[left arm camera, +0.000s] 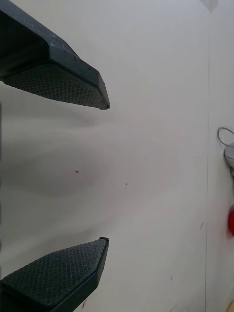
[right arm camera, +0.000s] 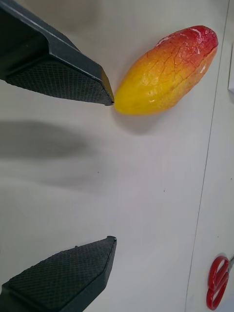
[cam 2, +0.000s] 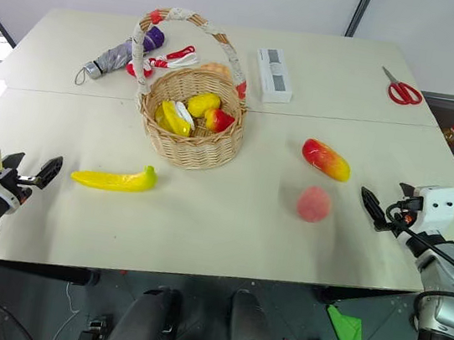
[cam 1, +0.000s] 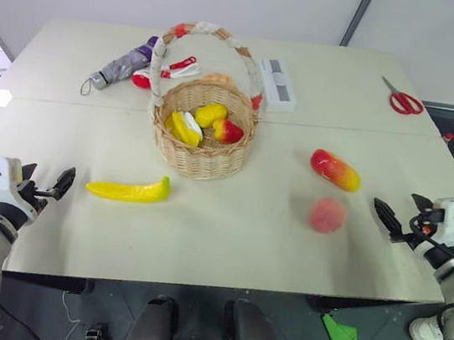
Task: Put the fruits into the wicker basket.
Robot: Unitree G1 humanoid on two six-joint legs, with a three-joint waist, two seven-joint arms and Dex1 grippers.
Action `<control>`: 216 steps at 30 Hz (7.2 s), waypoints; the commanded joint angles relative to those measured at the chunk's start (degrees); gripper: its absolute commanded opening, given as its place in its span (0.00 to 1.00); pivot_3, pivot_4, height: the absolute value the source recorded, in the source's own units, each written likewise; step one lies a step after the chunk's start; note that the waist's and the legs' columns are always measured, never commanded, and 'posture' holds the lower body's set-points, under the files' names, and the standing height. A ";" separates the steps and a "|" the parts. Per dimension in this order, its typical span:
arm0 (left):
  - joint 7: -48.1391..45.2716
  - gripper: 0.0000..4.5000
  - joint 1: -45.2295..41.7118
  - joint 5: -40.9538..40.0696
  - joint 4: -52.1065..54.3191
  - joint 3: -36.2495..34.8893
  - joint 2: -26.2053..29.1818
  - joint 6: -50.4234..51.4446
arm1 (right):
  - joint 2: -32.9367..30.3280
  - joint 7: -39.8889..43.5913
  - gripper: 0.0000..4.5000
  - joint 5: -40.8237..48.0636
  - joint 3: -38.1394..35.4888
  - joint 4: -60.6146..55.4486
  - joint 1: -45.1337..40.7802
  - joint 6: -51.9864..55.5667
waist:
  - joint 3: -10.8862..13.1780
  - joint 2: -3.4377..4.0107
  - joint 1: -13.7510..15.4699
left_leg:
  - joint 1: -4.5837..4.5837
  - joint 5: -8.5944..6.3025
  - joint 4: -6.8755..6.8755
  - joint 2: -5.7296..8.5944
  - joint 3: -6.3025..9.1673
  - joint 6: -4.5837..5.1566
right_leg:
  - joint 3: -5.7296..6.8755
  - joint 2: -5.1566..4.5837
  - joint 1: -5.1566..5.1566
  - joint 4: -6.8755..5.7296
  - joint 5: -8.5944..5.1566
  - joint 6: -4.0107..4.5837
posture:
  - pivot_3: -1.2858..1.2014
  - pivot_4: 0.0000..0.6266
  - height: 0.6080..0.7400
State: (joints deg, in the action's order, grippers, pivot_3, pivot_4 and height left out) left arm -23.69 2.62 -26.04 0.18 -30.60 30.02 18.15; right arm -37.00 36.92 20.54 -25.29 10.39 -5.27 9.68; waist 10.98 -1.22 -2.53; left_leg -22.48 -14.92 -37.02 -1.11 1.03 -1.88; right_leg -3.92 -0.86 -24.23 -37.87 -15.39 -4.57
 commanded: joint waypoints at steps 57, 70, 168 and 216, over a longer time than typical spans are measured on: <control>-39.89 0.17 -20.23 -8.69 13.07 17.51 22.07 11.22 | 1.09 12.08 1.00 4.49 34.75 -40.23 -8.77 16.32 | 0.12 -0.21 0.05 | -0.12 -0.02 -0.15 -0.45 -0.08 0.03 | 0.03 0.23 -0.15 -0.10 -0.02 0.04 | 0.52 0.24 1.00; -21.01 0.17 -44.75 12.63 3.44 37.49 6.47 3.21 | 3.89 11.54 1.00 3.27 35.38 -36.74 -14.91 16.96 | 0.09 -0.23 -0.13 | -0.02 -0.01 -0.22 -0.11 0.02 0.03 | 0.02 0.24 -0.05 -0.15 0.01 0.02 | 0.52 0.24 1.00; -23.91 0.94 -18.58 -5.26 23.99 34.90 -0.43 7.99 | 0.98 8.44 0.91 0.59 11.33 -42.26 -5.73 28.82 | 0.00 -0.21 1.58 | -0.08 -0.05 -0.13 0.12 0.32 0.07 | 0.13 -0.12 0.12 0.01 0.01 0.04 | 0.52 0.24 1.00; -17.70 0.94 -7.26 -5.55 25.17 24.01 -2.24 4.65 | 31.31 -10.88 0.99 -15.17 39.20 -5.37 -44.12 12.67 | -0.02 -0.20 0.02 | -0.16 -0.02 -0.12 0.22 0.32 0.02 | 0.18 -0.65 -0.13 -0.16 0.04 0.03 | 0.52 0.24 1.00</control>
State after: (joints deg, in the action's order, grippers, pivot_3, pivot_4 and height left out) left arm -41.66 -4.79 -30.96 23.14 -6.32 27.96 23.43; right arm -6.05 26.51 5.79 15.19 7.69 -48.41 24.55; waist 10.96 -1.42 -2.51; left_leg -22.63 -14.94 -37.14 -0.90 1.37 -1.86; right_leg -3.72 -1.49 -24.36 -38.03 -15.35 -4.55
